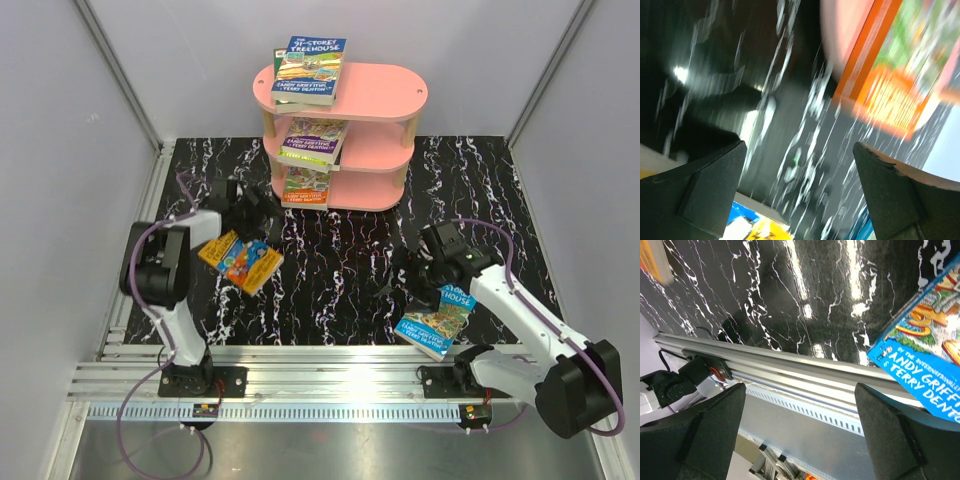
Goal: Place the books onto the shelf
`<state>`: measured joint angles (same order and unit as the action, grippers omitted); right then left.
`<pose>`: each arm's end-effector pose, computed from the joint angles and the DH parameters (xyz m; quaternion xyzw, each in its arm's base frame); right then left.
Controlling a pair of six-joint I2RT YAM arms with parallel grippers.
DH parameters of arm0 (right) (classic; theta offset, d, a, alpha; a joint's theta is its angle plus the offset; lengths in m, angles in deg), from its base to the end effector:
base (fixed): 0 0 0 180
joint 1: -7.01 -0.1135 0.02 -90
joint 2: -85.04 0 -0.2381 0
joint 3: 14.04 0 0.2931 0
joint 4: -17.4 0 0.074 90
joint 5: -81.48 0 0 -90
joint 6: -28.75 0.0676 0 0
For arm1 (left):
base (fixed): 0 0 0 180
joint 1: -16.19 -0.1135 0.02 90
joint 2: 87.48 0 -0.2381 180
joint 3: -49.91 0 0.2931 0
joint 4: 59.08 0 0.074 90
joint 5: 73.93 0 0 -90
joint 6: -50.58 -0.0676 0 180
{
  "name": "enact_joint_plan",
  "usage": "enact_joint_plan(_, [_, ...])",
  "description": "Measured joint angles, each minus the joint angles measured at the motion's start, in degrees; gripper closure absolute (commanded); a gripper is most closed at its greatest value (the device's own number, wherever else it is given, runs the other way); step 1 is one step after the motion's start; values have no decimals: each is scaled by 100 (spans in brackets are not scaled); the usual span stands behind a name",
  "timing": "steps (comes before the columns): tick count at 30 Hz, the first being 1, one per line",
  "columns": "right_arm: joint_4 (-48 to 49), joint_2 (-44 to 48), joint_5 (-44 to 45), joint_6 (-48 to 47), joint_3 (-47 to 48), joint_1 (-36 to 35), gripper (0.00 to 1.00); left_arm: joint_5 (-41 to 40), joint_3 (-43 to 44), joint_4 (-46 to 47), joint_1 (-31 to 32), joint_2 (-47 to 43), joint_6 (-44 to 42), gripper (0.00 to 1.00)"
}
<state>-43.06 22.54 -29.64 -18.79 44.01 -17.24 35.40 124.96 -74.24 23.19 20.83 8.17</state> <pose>0.2274 0.1292 0.1778 0.1125 0.9538 0.2668 0.0800 0.4254 -0.0748 0.0757 -0.2638 0.8851 -0.2999 0.2390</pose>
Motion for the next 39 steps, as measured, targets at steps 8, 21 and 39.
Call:
enact_joint_plan(8, [678,-688,-221,-7,-138,0,3,85,-2656,-42,472,-2415,-9,1])
enact_joint_plan(21, [2356,-3080,-1405,214,1526,-549,3,-999,-769,-2835,-758,-4454,-1233,1])
enact_joint_plan(39, [2677,-2656,-1749,474,894,-800,2,-2076,-2105,-3829,-1510,-3403,-1829,1])
